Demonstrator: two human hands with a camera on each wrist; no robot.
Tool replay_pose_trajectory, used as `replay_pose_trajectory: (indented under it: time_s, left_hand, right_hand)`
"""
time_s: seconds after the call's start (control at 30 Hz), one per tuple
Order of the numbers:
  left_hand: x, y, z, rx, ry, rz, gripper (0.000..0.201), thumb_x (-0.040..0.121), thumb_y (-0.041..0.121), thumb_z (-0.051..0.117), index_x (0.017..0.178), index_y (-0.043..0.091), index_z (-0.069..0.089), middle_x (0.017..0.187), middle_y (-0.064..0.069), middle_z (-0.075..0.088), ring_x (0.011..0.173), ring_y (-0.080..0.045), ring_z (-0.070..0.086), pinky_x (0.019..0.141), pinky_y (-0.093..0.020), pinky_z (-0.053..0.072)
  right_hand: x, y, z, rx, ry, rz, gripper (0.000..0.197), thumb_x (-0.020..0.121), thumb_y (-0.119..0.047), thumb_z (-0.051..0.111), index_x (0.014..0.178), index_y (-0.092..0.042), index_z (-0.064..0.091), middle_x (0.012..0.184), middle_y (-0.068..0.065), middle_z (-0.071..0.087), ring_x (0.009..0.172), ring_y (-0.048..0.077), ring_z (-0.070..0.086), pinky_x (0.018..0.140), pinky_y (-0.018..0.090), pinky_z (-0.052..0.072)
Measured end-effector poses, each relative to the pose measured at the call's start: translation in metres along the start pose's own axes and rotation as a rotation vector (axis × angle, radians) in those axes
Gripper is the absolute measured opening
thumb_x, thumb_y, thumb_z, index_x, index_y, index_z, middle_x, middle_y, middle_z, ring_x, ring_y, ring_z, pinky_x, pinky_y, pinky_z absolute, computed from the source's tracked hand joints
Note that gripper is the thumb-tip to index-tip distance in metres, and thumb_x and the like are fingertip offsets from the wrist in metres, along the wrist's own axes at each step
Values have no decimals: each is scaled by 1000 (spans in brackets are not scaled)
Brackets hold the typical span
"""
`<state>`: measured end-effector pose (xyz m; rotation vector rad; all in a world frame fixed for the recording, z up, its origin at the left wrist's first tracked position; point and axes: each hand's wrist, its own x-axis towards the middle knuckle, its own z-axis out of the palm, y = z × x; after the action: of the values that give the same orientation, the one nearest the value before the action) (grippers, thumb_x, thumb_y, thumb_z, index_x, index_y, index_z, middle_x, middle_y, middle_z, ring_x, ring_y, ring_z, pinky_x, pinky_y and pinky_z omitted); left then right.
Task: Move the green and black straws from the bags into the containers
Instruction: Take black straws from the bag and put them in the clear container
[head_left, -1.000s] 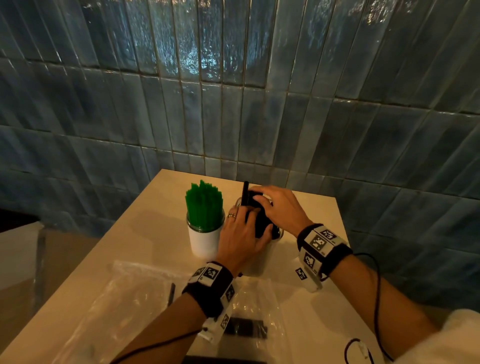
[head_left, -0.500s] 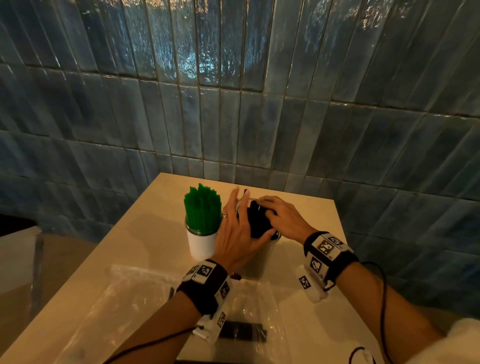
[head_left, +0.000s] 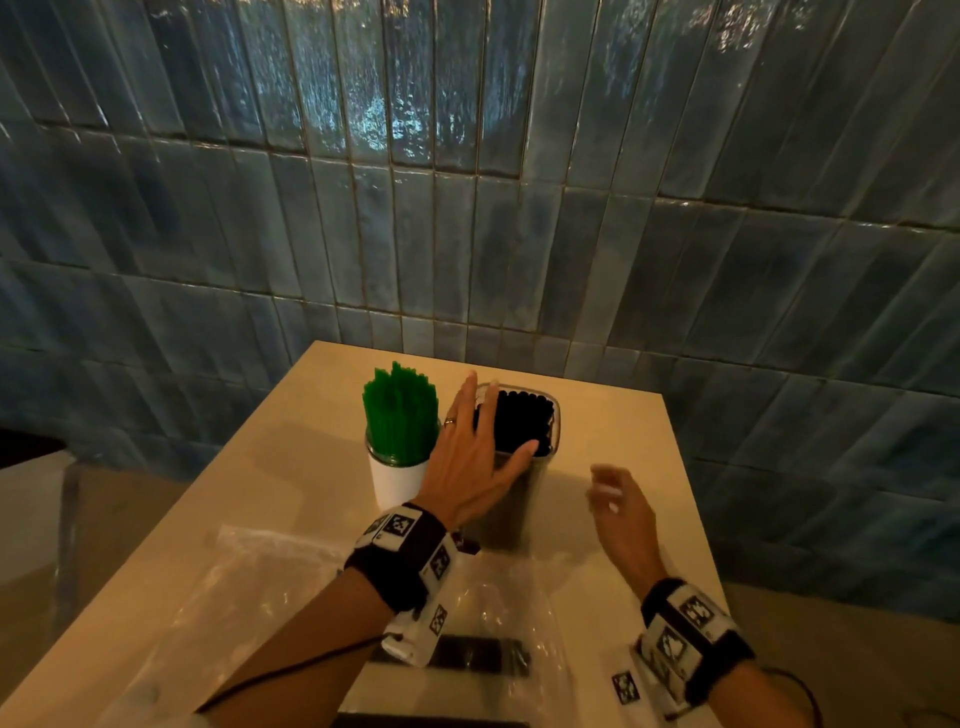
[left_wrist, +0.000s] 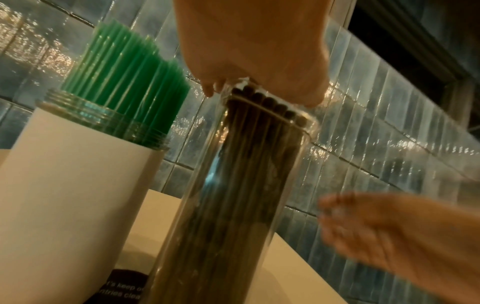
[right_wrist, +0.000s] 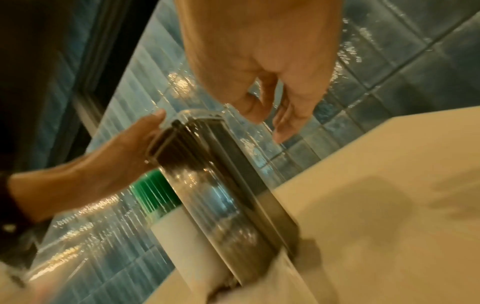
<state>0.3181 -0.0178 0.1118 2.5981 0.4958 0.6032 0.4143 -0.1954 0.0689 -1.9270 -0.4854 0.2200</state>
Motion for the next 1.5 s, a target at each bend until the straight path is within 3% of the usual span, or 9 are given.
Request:
replay_pose_trajectory:
  time_s: [0.2, 0.33, 0.53, 0.67, 0.83, 0.9, 1.03, 1.23, 1.5]
  left_hand:
    - [-70, 4, 6, -15, 24, 166, 69, 86, 56, 45, 144, 25, 22, 153, -6, 12, 138, -19, 14, 110, -42, 21]
    - [-146, 8, 9, -21, -423, 131, 51, 86, 55, 46, 133, 38, 34, 143, 10, 24, 128, -5, 25, 109, -31, 32]
    - [-214, -11, 24, 289, -1033, -30, 66, 90, 40, 53, 143, 16, 23, 148, -7, 23, 136, -25, 23, 111, -41, 26]
    - [-221, -17, 27, 317, -1005, -12, 66, 92, 34, 53, 146, 17, 20, 151, -5, 24, 139, -25, 19, 112, -41, 24]
    - [-233, -22, 32, 300, -983, -15, 72, 94, 35, 49, 149, 19, 6, 157, -2, -5, 143, -24, 8, 115, -41, 19]
    - [-240, -20, 34, 328, -960, -32, 71, 95, 36, 45, 149, 18, 3, 157, -5, -8, 143, -27, 6, 115, -42, 15]
    - [-242, -15, 34, 393, -977, -19, 68, 98, 35, 39, 149, 14, 0, 156, -10, -1, 143, -29, 4, 116, -43, 7]
    - [-242, -19, 37, 290, -916, -100, 63, 96, 32, 45, 148, 20, 12, 157, -1, 3, 143, -21, 10, 116, -38, 14]
    - [-240, -23, 29, 235, -785, -99, 65, 94, 38, 46, 147, 23, 12, 156, 3, 10, 144, -20, 6, 116, -38, 4]
  right_hand:
    - [-60, 68, -7, 95, -329, 361, 23, 72, 7, 65, 84, -13, 66, 73, 9, 64, 65, 23, 59, 62, 29, 47]
    - [-82, 71, -2, 84, -496, 533, 20, 72, 5, 67, 87, -7, 67, 77, 9, 67, 62, 16, 65, 57, 24, 50]
    - [-94, 56, 6, 23, -670, 694, 22, 87, 5, 54, 107, 2, 62, 87, 16, 69, 58, 17, 68, 52, 23, 52]
    - [-99, 46, 16, -186, -717, 495, 16, 86, -6, 62, 102, -7, 63, 81, 5, 68, 56, 11, 65, 53, 21, 52]
    - [-98, 39, 32, -491, -717, -13, 43, 78, -31, 73, 118, -23, 58, 116, -3, 51, 105, 12, 51, 93, 21, 42]
    - [-98, 33, 36, -507, -803, -111, 42, 82, -32, 69, 121, -20, 57, 120, -2, 49, 108, 12, 47, 91, 15, 36]
    - [-95, 26, 43, -425, -913, -51, 33, 85, -32, 66, 114, -16, 59, 117, -1, 55, 101, 7, 47, 78, 8, 32]
    - [-87, 31, 49, -562, -1017, -49, 54, 71, -44, 76, 117, -23, 57, 124, 0, 50, 110, 15, 44, 96, 30, 37]
    - [-88, 28, 55, -727, -1087, -23, 78, 71, -35, 78, 137, -23, 39, 144, 3, 26, 131, 23, 26, 112, 37, 24]
